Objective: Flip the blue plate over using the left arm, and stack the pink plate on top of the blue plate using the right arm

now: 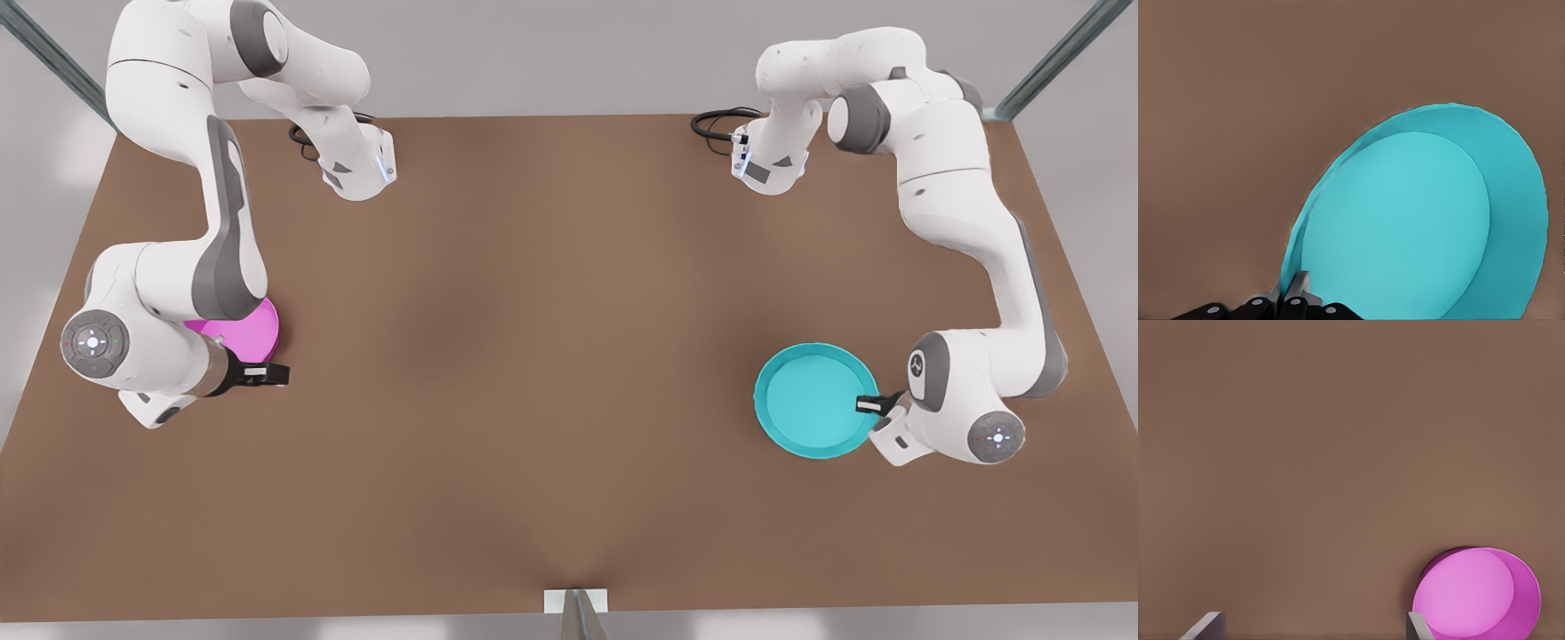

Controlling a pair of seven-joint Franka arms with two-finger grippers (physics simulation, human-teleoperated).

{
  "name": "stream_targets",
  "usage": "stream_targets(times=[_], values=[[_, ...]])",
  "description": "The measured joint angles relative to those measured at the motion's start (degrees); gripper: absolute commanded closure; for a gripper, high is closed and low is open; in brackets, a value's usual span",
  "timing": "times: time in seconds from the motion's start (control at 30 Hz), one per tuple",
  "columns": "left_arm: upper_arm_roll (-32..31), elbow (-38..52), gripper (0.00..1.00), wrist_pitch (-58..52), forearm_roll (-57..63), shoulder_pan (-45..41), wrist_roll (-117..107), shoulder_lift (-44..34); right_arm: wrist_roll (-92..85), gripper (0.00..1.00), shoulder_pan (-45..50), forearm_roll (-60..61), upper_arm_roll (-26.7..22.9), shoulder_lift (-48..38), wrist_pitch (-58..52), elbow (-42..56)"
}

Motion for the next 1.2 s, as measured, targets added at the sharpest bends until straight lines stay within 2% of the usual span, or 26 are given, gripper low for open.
stream_targets(times=[0.23, 0.47, 0.73, 0.87, 1.2], values=[[-0.02, 4.03, 0.79, -6.34, 10.66, -12.95, -6.30, -0.46, -0.11, 0.00, 0.98, -2.53, 0.18, 1.17, -0.06, -0.40], [-0.09, 4.04, 0.79, -9.58, 26.02, -26.58, -17.70, -0.46, -0.25, 0.00, 0.80, -2.47, -0.09, 3.03, 1.43, -0.04], [-0.11, 1.18, 0.79, -16.92, 40.72, -41.71, -40.50, 1.09, -0.24, 0.00, 0.89, -2.47, -0.09, 3.34, 2.33, 0.82], [-0.21, 0.71, 0.79, -22.11, 45.07, -47.64, -51.86, 3.94, -0.26, 0.00, 0.80, -2.46, -0.09, 3.29, 2.33, 0.88], [-0.28, 0.79, 0.79, -28.59, 48.77, -59.24, -64.16, 9.42, 0.02, 0.00, -0.95, -1.98, -0.19, 5.02, 4.14, 2.02]])
